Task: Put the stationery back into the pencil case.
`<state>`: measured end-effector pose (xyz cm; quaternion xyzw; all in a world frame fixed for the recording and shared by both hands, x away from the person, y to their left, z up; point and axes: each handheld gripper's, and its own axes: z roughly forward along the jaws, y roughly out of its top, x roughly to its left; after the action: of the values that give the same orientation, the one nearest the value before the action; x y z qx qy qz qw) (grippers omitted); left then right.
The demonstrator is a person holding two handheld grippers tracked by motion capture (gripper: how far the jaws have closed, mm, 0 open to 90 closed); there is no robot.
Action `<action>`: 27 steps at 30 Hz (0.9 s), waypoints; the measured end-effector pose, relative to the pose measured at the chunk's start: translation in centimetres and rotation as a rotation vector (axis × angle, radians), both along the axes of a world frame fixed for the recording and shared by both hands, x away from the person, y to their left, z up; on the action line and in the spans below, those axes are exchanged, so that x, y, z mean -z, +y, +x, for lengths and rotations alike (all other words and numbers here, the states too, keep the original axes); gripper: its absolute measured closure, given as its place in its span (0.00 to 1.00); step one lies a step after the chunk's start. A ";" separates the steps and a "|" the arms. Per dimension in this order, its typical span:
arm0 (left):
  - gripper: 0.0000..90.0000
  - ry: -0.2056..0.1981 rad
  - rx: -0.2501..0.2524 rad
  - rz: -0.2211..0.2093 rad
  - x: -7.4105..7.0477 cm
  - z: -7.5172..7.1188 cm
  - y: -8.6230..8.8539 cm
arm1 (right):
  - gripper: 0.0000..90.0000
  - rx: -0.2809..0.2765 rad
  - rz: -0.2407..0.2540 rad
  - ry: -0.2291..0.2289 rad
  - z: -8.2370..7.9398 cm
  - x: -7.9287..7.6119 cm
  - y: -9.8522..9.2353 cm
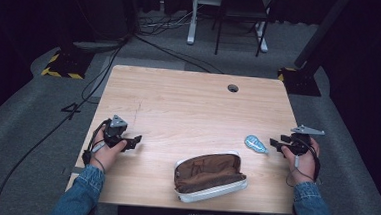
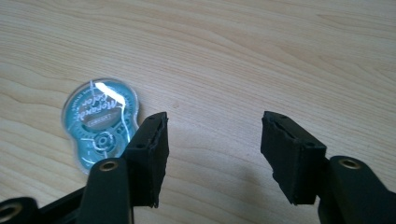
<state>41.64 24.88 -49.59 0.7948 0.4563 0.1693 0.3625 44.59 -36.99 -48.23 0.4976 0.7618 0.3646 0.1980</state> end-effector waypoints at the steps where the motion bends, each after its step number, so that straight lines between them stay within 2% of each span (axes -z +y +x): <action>1: 0.26 0.003 -0.003 0.005 0.1 0.0 0.0 | 0.48 0.000 0.000 0.000 0.0 0.0 0.0; 7: 0.25 0.016 -0.014 0.027 0.6 0.4 0.2 | 0.49 -0.045 0.004 0.005 -0.2 -0.6 0.9; 17: 0.24 0.027 -0.013 0.052 0.8 0.5 0.1 | 0.48 -0.088 0.003 0.012 -0.4 -0.9 2.1; 18: 0.23 0.019 -0.013 0.057 0.8 0.5 0.1 | 0.48 -0.098 0.004 0.017 -0.5 -1.0 2.3; 27: 0.21 0.025 -0.014 0.053 0.8 0.6 0.1 | 0.44 -0.197 -0.028 0.052 -0.3 -0.9 5.0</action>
<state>42.21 24.94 -50.42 0.8030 0.4617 0.1741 0.3342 44.26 -32.02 -47.34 0.4266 0.8170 0.3586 0.1481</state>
